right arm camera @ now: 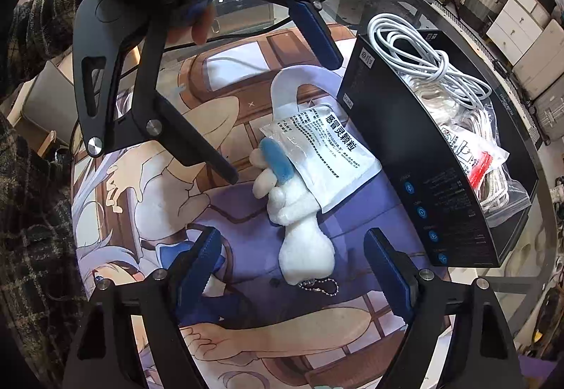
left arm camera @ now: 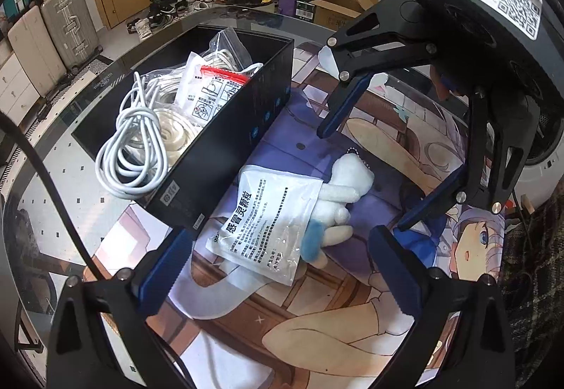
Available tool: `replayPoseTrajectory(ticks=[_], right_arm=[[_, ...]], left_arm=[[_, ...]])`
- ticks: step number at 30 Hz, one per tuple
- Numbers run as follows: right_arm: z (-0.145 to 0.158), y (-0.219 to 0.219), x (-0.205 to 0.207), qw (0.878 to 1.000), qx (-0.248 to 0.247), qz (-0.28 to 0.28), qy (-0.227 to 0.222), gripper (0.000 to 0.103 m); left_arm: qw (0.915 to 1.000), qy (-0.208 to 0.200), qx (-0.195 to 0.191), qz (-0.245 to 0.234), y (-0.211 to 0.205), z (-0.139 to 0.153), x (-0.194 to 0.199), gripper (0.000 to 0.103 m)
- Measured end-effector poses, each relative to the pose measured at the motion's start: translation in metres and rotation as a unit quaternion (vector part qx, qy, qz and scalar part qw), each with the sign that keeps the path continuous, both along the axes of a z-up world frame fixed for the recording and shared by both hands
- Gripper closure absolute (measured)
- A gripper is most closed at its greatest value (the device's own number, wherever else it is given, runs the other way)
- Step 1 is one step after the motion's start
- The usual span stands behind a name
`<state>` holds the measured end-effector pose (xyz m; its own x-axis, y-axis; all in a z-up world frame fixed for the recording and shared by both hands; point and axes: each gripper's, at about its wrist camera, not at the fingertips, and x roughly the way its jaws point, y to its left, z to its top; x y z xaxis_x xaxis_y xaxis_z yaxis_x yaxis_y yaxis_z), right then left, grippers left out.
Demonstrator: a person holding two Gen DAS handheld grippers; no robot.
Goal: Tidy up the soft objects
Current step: 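Withdraw the left tool from the box while the right tool moves toward the white plush toy, then close the right tool on the white plush toy's body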
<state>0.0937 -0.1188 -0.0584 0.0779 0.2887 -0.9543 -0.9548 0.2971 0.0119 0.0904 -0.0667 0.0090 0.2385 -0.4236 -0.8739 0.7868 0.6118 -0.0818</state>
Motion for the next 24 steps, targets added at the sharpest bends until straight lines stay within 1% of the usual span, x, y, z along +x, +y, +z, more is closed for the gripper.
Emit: replayPoseTrajectory(ticks=[2, 3, 5, 6, 7, 11, 13, 15, 17, 19, 20, 21, 22, 24], right_arm=[[-0.003, 0.002, 0.003, 1.0, -0.001, 0.003, 0.003, 0.018], [-0.004, 0.004, 0.005, 1.0, -0.002, 0.003, 0.005, 0.019], [-0.009, 0.008, 0.008, 1.0, -0.007, 0.004, 0.009, 0.024], [-0.013, 0.009, 0.01, 1.0, -0.011, 0.005, 0.01, 0.03], [-0.016, 0.012, 0.011, 1.0, -0.015, 0.007, 0.01, 0.033], [-0.026, 0.019, 0.014, 1.0, -0.024, 0.014, 0.009, 0.034], [-0.031, 0.023, 0.012, 0.999, -0.029, 0.02, 0.008, 0.041], [-0.036, 0.026, 0.014, 0.999, -0.035, 0.026, 0.008, 0.045], [-0.041, 0.03, 0.014, 0.998, -0.043, 0.034, 0.007, 0.047], [-0.043, 0.031, 0.015, 0.998, -0.043, 0.036, 0.011, 0.05], [-0.044, 0.031, 0.016, 0.998, -0.044, 0.036, 0.019, 0.053], [-0.045, 0.032, 0.018, 0.998, -0.043, 0.035, 0.021, 0.059], [-0.046, 0.034, 0.019, 0.998, -0.043, 0.036, 0.02, 0.067], [-0.046, 0.032, 0.019, 0.998, -0.044, 0.034, 0.024, 0.072]], left_arm=[[1.0, 0.003, 0.002, -0.005, 0.0, -0.003, 0.002, 0.002], [0.9999, 0.004, 0.0, -0.016, 0.0, -0.004, 0.003, 0.002], [0.9998, 0.006, 0.0, -0.017, 0.0, -0.006, 0.004, 0.002], [0.9998, 0.008, -0.001, -0.018, 0.0, -0.007, 0.004, 0.002], [0.9998, 0.009, -0.002, -0.019, 0.0, -0.007, 0.005, 0.002], [0.9998, 0.009, -0.003, -0.02, 0.004, -0.009, 0.005, 0.002], [0.9998, 0.006, 0.0, -0.02, 0.006, -0.01, 0.005, 0.002], [0.9998, 0.006, 0.0, -0.019, 0.008, -0.01, 0.006, 0.002], [0.9998, 0.007, 0.001, -0.021, 0.009, -0.012, 0.006, 0.002], [0.9997, 0.006, 0.003, -0.024, 0.009, -0.013, 0.005, 0.002], [0.9997, 0.007, 0.003, -0.025, 0.009, -0.014, 0.004, 0.002], [0.9996, 0.006, 0.003, -0.026, 0.009, -0.015, 0.004, 0.002], [0.9996, 0.006, 0.003, -0.028, 0.009, -0.016, 0.004, 0.002], [0.9995, 0.007, 0.003, -0.029, 0.008, -0.017, 0.004, 0.002]])
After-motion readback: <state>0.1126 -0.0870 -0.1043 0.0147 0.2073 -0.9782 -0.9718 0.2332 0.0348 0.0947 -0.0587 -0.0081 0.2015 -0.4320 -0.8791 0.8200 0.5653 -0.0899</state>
